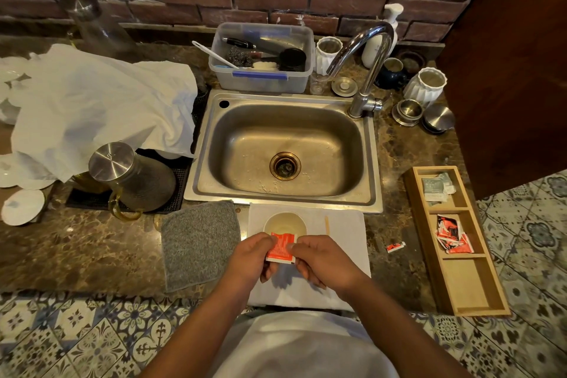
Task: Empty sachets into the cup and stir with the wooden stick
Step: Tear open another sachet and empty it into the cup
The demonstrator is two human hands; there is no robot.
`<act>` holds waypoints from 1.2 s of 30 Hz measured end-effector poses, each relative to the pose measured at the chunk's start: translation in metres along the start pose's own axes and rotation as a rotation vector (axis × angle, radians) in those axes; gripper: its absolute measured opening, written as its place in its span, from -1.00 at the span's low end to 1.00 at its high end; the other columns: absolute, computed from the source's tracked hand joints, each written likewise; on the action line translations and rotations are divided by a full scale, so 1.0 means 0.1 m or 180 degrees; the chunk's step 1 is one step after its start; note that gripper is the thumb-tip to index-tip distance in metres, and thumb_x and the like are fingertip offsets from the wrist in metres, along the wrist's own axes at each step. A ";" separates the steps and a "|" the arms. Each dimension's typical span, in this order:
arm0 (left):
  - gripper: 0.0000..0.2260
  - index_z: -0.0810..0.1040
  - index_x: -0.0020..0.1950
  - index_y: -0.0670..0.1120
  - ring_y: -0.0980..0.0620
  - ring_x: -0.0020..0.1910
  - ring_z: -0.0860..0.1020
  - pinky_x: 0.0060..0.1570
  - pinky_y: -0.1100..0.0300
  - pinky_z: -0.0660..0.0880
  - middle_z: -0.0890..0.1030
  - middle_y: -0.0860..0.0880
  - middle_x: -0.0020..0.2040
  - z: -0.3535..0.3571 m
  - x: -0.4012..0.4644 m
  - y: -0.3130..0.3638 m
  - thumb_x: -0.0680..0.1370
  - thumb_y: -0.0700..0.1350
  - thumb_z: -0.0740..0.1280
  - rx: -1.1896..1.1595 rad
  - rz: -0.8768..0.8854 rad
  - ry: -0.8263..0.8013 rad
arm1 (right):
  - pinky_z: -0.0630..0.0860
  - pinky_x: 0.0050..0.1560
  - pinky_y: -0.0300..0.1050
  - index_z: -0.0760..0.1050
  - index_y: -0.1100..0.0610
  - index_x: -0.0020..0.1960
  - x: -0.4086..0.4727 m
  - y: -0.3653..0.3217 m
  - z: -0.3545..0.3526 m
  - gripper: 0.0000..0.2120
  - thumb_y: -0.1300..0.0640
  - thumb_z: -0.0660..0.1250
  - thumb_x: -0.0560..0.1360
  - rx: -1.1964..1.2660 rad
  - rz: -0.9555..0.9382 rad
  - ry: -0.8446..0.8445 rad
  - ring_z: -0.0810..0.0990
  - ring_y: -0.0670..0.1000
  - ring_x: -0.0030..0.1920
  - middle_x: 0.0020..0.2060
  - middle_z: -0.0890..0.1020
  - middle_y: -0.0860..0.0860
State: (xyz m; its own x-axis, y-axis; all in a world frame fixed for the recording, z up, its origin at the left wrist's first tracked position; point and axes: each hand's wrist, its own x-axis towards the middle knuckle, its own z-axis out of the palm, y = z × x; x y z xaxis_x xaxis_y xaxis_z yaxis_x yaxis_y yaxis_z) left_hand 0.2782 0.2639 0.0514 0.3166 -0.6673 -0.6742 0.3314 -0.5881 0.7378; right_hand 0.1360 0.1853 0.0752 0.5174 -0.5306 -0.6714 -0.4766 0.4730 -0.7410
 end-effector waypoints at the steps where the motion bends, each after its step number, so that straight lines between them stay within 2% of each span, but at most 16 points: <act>1: -0.75 0.52 -0.23 -0.19 0.04 -0.62 0.36 -0.58 0.26 0.26 0.47 -0.07 -0.57 0.00 0.00 0.00 0.64 -0.18 0.25 0.0013 -0.0007 -0.0029 | 0.30 -0.55 -0.31 0.51 0.14 -0.33 0.00 -0.01 0.00 -0.64 0.15 0.29 0.64 -0.0017 -0.0017 0.0017 0.36 -0.11 -0.62 -0.53 0.48 0.06; 6: -0.72 0.50 -0.28 -0.17 0.02 -0.61 0.34 -0.56 0.24 0.27 0.47 -0.09 -0.55 -0.01 0.00 -0.02 0.64 -0.18 0.26 0.0145 -0.0023 -0.0137 | 0.32 -0.54 -0.32 0.50 0.10 -0.36 0.01 -0.01 -0.01 -0.62 0.14 0.30 0.65 -0.0083 -0.0079 0.0052 0.38 -0.13 -0.61 -0.52 0.49 0.03; 11: -0.73 0.49 -0.28 -0.17 0.03 -0.62 0.32 -0.57 0.25 0.25 0.45 -0.10 -0.54 -0.02 0.01 -0.01 0.63 -0.21 0.26 0.0168 -0.0034 -0.0128 | 0.34 -0.48 -0.16 0.52 0.20 -0.14 0.04 0.03 -0.01 -0.82 0.16 0.32 0.62 -0.0094 -0.0059 0.0070 0.42 -0.03 -0.53 -0.44 0.55 0.10; 17: -0.67 0.49 -0.28 -0.21 0.03 -0.64 0.29 -0.58 0.26 0.23 0.40 -0.09 -0.59 0.00 -0.06 0.03 0.66 -0.11 0.23 0.0048 -0.0023 -0.0113 | 0.30 -0.53 -0.22 0.52 0.17 -0.24 0.02 0.00 -0.01 -0.67 0.07 0.26 0.67 -0.0013 -0.0154 0.0014 0.37 -0.04 -0.57 -0.51 0.49 0.08; 21: -0.70 0.50 -0.28 -0.20 0.05 -0.65 0.23 -0.56 0.25 0.16 0.35 -0.08 -0.62 0.02 -0.09 0.08 0.64 -0.14 0.26 -0.0011 -0.0097 -0.0059 | 0.35 -0.44 -0.28 0.51 0.16 -0.30 0.01 0.03 0.00 -0.64 0.07 0.29 0.65 -0.0002 -0.0396 0.0271 0.39 -0.12 -0.56 -0.55 0.48 0.00; 25: -0.65 0.45 -0.37 -0.17 0.12 -0.69 0.22 -0.61 0.31 0.13 0.31 -0.03 -0.63 0.00 -0.08 0.12 0.63 -0.20 0.26 0.0005 -0.0032 0.0013 | 0.38 -0.40 -0.27 0.52 0.14 -0.32 0.05 0.08 0.02 -0.65 0.12 0.30 0.65 0.0035 -0.0405 0.0254 0.41 -0.13 -0.54 -0.54 0.49 -0.02; 29: -0.59 0.43 -0.45 -0.13 0.07 -0.66 0.26 -0.52 0.23 0.18 0.37 -0.04 -0.63 0.02 -0.07 0.07 0.63 -0.18 0.26 0.0262 -0.0118 0.0017 | 0.42 -0.29 -0.12 0.50 0.05 -0.39 0.12 0.14 0.05 -0.60 0.17 0.29 0.63 -0.0107 -0.0405 0.0335 0.45 -0.10 -0.49 -0.54 0.51 -0.04; 33: -0.63 0.44 -0.38 -0.17 0.03 -0.64 0.27 -0.54 0.22 0.20 0.41 -0.08 -0.59 0.04 -0.08 0.03 0.64 -0.18 0.26 0.0154 -0.0028 -0.0033 | 0.43 -0.27 -0.13 0.50 0.04 -0.39 0.13 0.17 0.02 -0.59 0.15 0.28 0.63 -0.0121 -0.0466 0.0433 0.45 -0.08 -0.47 -0.54 0.51 -0.04; 36: -0.64 0.45 -0.37 -0.15 0.03 -0.61 0.30 -0.52 0.20 0.26 0.43 -0.09 -0.56 0.02 -0.07 0.03 0.64 -0.15 0.28 0.0204 0.0109 -0.0142 | 0.41 -0.34 -0.20 0.51 0.09 -0.35 0.12 0.16 -0.02 -0.62 0.15 0.29 0.64 -0.0025 -0.0468 0.0493 0.44 -0.09 -0.50 -0.55 0.51 -0.05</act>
State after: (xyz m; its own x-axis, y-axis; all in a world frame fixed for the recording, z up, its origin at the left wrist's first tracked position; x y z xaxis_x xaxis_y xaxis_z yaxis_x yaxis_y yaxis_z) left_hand 0.2749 0.2656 0.0587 0.2865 -0.7063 -0.6473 0.2629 -0.5917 0.7621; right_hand 0.1326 0.1853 0.0552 0.4666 -0.6956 -0.5463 -0.4099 0.3772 -0.8304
